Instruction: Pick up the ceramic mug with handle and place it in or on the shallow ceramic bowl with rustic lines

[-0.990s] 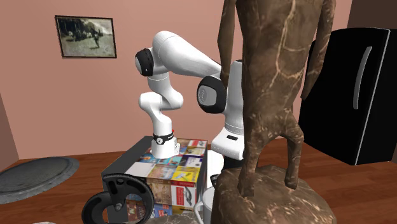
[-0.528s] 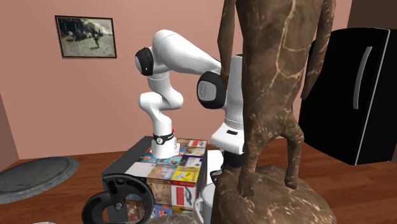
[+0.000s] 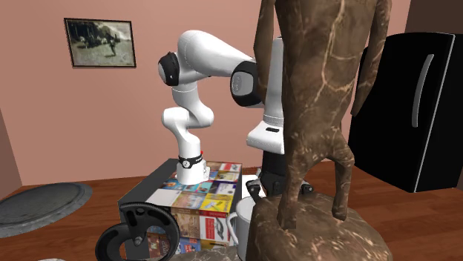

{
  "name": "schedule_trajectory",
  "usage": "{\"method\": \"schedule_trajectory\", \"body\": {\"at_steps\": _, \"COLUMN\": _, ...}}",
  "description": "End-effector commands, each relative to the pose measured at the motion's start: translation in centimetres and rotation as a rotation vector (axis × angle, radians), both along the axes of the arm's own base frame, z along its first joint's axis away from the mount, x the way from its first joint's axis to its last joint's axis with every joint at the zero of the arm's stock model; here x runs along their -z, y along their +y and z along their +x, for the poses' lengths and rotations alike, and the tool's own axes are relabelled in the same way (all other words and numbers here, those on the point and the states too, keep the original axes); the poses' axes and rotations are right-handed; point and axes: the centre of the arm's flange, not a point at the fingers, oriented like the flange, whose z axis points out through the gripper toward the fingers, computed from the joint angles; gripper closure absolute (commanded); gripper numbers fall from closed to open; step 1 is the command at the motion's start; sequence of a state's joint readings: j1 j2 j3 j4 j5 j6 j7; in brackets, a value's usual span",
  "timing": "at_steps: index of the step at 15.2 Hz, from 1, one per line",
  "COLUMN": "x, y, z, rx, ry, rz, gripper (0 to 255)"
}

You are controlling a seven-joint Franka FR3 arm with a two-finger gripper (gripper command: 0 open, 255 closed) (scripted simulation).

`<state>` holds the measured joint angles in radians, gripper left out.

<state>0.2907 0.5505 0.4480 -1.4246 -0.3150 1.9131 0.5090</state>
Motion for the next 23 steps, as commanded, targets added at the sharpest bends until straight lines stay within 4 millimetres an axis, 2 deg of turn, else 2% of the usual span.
{"method": "schedule_trajectory", "body": {"at_steps": 1, "x": -1.1, "y": 0.0, "z": -0.1, "rx": 0.0, "ry": 0.0, "rz": 0.0, "gripper": 255}}
{"method": "schedule_trajectory", "body": {"at_steps": 12, "x": -6.9, "y": 0.0, "z": -0.1, "rx": 0.0, "ry": 0.0, "rz": 0.0, "gripper": 255}}
{"method": "schedule_trajectory", "body": {"at_steps": 23, "x": -7.6, "y": -13.7, "z": 4.8, "rx": 0.0, "ry": 0.0, "rz": 0.0, "gripper": 255}}
